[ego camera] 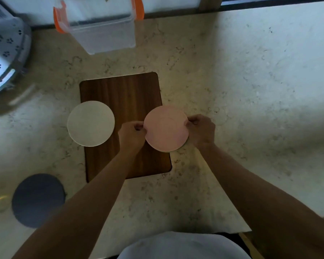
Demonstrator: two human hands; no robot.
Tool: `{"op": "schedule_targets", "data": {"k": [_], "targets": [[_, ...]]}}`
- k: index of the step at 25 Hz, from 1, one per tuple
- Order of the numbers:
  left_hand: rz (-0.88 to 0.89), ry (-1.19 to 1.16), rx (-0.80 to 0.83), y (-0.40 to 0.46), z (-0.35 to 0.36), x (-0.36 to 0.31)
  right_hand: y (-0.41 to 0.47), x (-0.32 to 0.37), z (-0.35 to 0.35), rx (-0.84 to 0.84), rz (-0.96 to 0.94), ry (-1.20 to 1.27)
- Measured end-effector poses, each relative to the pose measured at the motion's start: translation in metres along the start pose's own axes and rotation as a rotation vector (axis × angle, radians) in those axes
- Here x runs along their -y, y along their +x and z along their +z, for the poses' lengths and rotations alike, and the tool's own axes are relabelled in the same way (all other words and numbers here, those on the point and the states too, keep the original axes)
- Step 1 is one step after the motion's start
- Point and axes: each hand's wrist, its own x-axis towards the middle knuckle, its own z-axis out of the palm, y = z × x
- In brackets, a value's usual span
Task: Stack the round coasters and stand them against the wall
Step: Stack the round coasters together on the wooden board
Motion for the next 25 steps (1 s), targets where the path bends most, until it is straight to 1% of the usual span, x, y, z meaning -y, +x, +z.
{"op": "schedule_targets", "data": {"k": [4, 7, 12, 14, 16, 19, 22, 25], "targets": [[0.189, 0.122, -0.061, -0.005, 0.008, 0.002, -0.003, 0.000, 0.010, -0.065, -0.019, -0.081], [0.222, 0.139, -0.091, -0.011, 0.009, -0.001, -0.005, -0.002, 0.014, -0.094, -0.018, -0.137], [0.135, 0.210, -0.087, -0.009, 0.015, -0.006, -0.012, -0.007, 0.014, -0.113, -0.029, -0.222], [0.083, 0.205, -0.082, -0.008, 0.017, -0.009, -0.013, -0.004, 0.015, -0.113, -0.016, -0.218], [0.001, 0.154, -0.068, -0.006, 0.017, -0.016, -0.011, 0.000, 0.013, -0.081, 0.029, -0.172], [-0.109, 0.074, -0.040, -0.003, 0.013, -0.024, -0.005, 0.003, 0.006, 0.018, 0.066, -0.124], [-0.133, 0.033, -0.019, -0.004, 0.006, -0.023, -0.006, 0.010, -0.005, 0.053, 0.057, -0.073], [-0.124, 0.015, -0.025, -0.011, -0.006, -0.020, -0.012, 0.020, -0.009, 0.087, 0.021, -0.078]]}}
